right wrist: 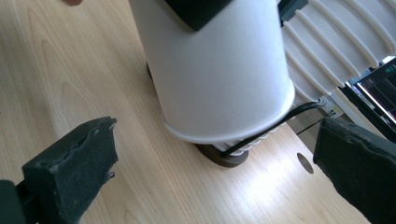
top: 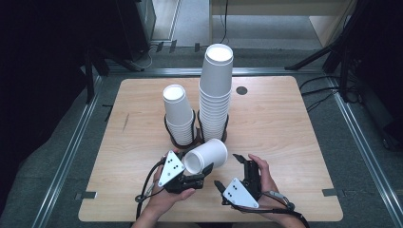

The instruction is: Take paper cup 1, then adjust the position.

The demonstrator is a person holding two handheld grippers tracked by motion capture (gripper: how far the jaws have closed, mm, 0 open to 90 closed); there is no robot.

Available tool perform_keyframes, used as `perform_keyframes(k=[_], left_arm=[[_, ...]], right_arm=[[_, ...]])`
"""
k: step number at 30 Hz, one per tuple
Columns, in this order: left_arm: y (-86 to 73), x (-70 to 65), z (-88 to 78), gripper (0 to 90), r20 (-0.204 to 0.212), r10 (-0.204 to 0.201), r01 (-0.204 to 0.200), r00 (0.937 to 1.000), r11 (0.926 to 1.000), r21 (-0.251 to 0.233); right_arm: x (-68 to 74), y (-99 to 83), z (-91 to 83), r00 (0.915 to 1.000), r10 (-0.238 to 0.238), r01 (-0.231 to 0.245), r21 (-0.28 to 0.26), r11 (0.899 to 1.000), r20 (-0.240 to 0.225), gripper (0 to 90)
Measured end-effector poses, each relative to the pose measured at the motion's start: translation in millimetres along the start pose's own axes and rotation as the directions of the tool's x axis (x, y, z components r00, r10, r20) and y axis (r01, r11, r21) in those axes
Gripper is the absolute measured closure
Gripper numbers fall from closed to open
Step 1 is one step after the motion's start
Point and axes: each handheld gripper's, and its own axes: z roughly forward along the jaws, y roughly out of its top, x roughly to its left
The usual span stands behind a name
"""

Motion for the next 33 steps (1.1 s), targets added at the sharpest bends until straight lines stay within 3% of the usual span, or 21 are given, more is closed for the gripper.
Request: perform_keyframes(k=[5, 12, 15, 19, 24, 26, 28, 29, 30, 31, 32, 33], left_arm=[[-0.7, 6.8, -3.3, 22.5, -0.034, -0.027, 0.027, 0.999, 0.9993, -0.025], [-6.7, 14.8, -5.6, 22.6, -0.03, -0.075, 0.074, 0.9967, 0.9963, -0.044], [-6.9, 17.0, -6.1, 22.6, -0.031, -0.092, 0.09, 0.9953, 0.9944, -0.055], [-7.0, 16.1, -5.0, 22.6, -0.034, -0.086, 0.084, 0.9957, 0.9945, -0.063], [-7.6, 13.3, -1.1, 22.6, -0.015, -0.097, 0.096, 0.9952, 0.9929, -0.071], [-7.5, 10.6, 0.1, 22.6, -0.022, -0.087, 0.086, 0.9959, 0.9935, -0.074], [-6.9, 8.7, 2.4, 22.6, -0.019, -0.089, 0.087, 0.9959, 0.9926, -0.085], [-6.8, 8.0, 3.3, 22.6, -0.013, -0.091, 0.089, 0.9958, 0.9919, -0.09], [-6.8, 6.9, 4.3, 22.6, -0.009, -0.091, 0.09, 0.9958, 0.9916, -0.094], [-6.8, 5.5, 5.0, 22.6, -0.009, -0.09, 0.089, 0.9959, 0.9916, -0.094], [-7.1, 4.1, 5.5, 22.6, -0.009, -0.087, 0.086, 0.9962, 0.9917, -0.096], [-7.3, 2.8, 5.5, 22.6, -0.008, -0.084, 0.083, 0.9964, 0.9921, -0.094]], right_arm=[[-4.2, 2.1, -2.1, 0.9993, 0.036, -0.036, -0.013, 0.999, -0.002, 0.0], [-13.0, 2.2, 0.5, 0.9946, 0.102, -0.103, -0.029, 0.994, -0.021, 0.0], [-18.3, 1.2, 0.3, 0.9878, 0.153, -0.154, -0.024, 0.988, -0.026, 0.0], [-25.7, 1.5, -2.0, 0.9697, 0.24, -0.241, -0.03, 0.97, -0.047, 0.0], [-32.7, 0.8, -2.5, 0.9533, 0.297, -0.299, -0.027, 0.954, -0.054, 0.0], [-35.1, 0.4, -3.6, 0.9422, 0.331, -0.332, -0.023, 0.943, -0.054, 0.0], [-37.7, 0.3, -5.3, 0.9276, 0.369, -0.37, -0.022, 0.929, -0.062, 0.0], [-40.3, 0.4, -7.1, 0.9117, 0.406, -0.408, -0.023, 0.913, -0.064, 0.0], [-40.3, 0.4, -7.1, 0.9117, 0.406, -0.408, -0.023, 0.913, -0.064, 0.0], [-42.4, 1.1, -9.1, 0.8906, 0.451, -0.453, -0.03, 0.891, -0.06, 0.0], [-42.4, 1.1, -9.1, 0.8906, 0.451, -0.453, -0.03, 0.891, -0.06, 0.0], [-43.7, 1.5, -10.0, 0.882, 0.468, -0.47, -0.034, 0.882, -0.056, 0.0]])
